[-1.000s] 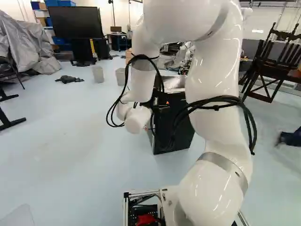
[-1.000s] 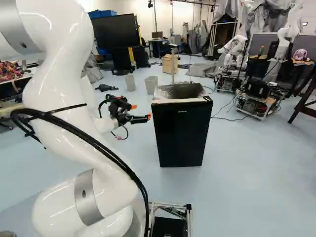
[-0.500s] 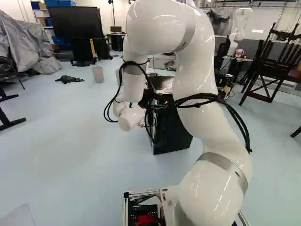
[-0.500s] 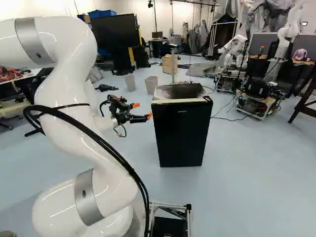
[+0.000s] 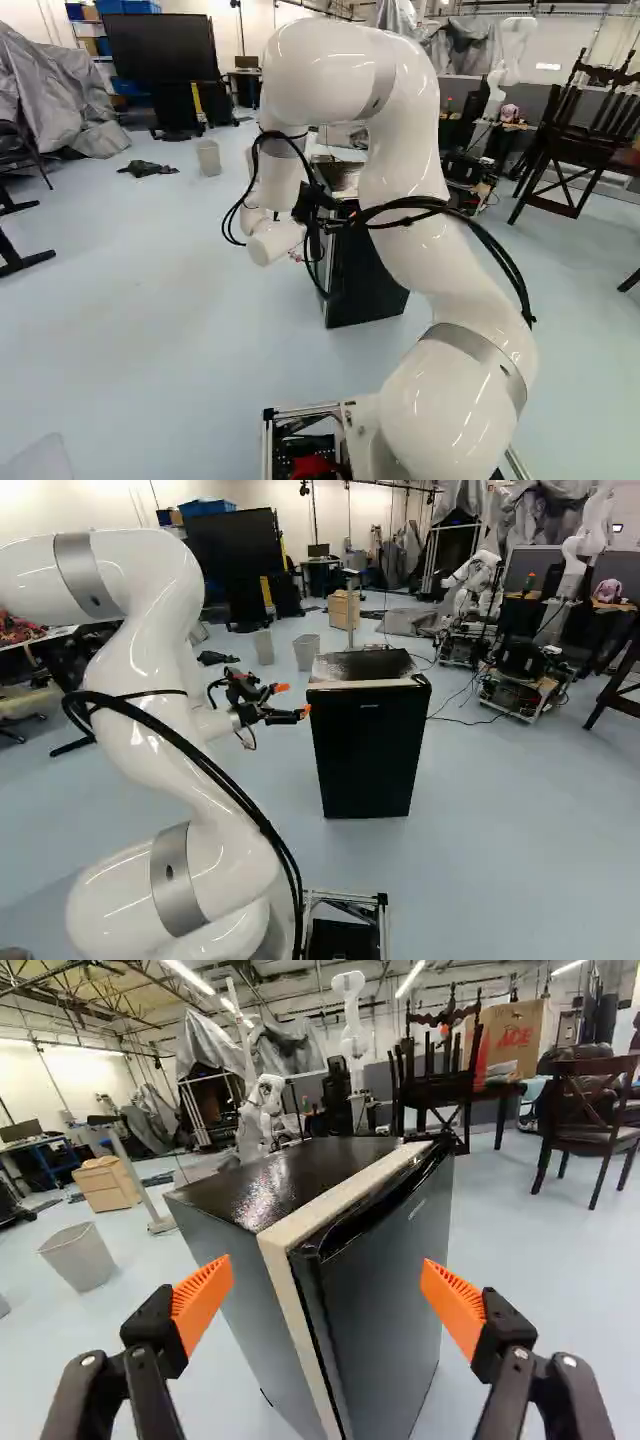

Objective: Grab a drink from the fridge

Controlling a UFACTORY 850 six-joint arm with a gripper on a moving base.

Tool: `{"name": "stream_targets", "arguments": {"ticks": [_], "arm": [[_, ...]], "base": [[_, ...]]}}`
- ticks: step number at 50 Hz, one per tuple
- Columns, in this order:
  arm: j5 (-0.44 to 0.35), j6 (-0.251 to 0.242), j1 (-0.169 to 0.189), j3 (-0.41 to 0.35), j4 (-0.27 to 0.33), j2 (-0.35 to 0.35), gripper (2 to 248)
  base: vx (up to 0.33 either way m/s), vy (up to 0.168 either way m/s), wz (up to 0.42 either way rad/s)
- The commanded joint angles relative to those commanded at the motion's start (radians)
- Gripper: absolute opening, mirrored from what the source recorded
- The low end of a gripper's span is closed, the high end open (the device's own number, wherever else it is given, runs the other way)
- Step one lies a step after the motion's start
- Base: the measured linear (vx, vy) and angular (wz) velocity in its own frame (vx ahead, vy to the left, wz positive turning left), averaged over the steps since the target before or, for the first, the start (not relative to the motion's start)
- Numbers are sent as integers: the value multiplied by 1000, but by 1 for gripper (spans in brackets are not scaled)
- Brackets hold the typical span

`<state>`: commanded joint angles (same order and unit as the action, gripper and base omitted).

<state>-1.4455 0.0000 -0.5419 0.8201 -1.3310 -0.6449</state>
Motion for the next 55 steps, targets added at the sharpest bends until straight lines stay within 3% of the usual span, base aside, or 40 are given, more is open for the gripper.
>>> {"name": "stream_targets", "arguments": {"ticks": [55], "arm": [[97,0,82,38,0,-21,247]], "base": [[0,0,0]]}}
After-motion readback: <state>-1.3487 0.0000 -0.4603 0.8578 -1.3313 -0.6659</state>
